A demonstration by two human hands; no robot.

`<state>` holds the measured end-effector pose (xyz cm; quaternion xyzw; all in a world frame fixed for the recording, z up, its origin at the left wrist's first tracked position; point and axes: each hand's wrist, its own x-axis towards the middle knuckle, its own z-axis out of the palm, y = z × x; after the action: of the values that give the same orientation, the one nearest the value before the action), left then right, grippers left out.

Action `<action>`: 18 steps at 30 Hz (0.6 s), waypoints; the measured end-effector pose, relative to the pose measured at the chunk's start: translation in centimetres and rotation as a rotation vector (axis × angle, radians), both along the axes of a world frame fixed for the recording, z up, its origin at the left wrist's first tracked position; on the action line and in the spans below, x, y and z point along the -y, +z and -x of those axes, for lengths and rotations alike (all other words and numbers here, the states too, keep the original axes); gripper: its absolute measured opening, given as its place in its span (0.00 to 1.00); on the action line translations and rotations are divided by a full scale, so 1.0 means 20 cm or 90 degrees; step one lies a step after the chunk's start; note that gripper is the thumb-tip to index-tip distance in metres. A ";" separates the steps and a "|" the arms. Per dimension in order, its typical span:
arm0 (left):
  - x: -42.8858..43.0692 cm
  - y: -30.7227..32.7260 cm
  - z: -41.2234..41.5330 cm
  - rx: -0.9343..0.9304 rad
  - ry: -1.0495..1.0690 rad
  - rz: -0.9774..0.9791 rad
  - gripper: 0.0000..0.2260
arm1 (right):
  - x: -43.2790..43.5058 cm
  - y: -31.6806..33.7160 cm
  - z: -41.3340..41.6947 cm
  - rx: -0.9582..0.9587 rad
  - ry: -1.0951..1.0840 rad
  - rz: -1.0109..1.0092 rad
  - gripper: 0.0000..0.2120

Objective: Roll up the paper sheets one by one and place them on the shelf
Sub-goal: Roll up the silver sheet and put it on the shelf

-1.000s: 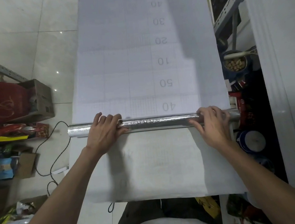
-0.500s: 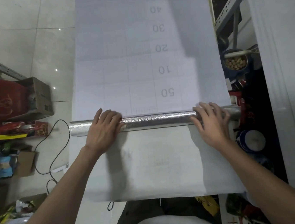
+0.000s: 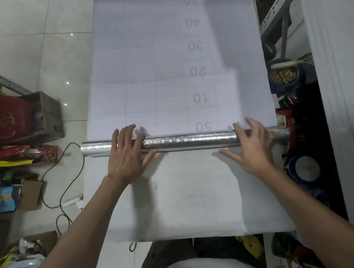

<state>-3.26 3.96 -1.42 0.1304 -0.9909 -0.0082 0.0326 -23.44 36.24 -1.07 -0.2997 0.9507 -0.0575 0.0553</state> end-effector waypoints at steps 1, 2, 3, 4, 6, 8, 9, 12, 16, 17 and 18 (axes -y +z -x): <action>0.00 0.01 0.01 0.020 0.002 0.014 0.32 | 0.00 0.00 0.00 0.004 0.000 -0.016 0.41; -0.01 0.01 0.02 0.043 0.005 0.023 0.37 | 0.01 0.00 0.01 0.007 -0.003 -0.037 0.42; 0.00 0.02 0.03 0.059 0.009 0.032 0.40 | 0.02 0.00 0.02 0.013 -0.007 -0.055 0.42; 0.00 0.03 0.04 0.068 0.013 0.039 0.40 | 0.02 0.00 0.03 0.019 -0.013 -0.066 0.41; 0.01 0.03 0.05 0.058 0.014 0.042 0.36 | 0.03 0.00 0.06 0.027 -0.032 -0.051 0.37; 0.02 0.01 0.04 0.024 -0.005 0.004 0.27 | 0.03 0.01 0.06 0.031 -0.038 -0.015 0.30; 0.02 0.00 0.03 0.009 -0.015 -0.017 0.23 | 0.02 0.01 0.05 0.036 -0.034 -0.008 0.28; 0.01 -0.04 0.00 -0.001 -0.016 -0.014 0.24 | -0.01 0.00 0.03 0.047 -0.020 -0.027 0.28; -0.01 -0.03 0.01 -0.013 0.020 0.006 0.26 | -0.02 0.01 0.04 0.024 -0.006 -0.037 0.30; 0.00 -0.03 0.02 -0.015 0.024 0.008 0.24 | -0.02 0.02 0.05 0.014 -0.003 -0.032 0.29; 0.00 -0.02 0.03 -0.017 0.022 0.012 0.23 | -0.02 0.02 0.06 0.007 -0.006 -0.026 0.27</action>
<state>-3.76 3.86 -1.82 0.1474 -0.9880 -0.0002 0.0470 -24.68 36.68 -0.59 -0.2938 0.9527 -0.0403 0.0667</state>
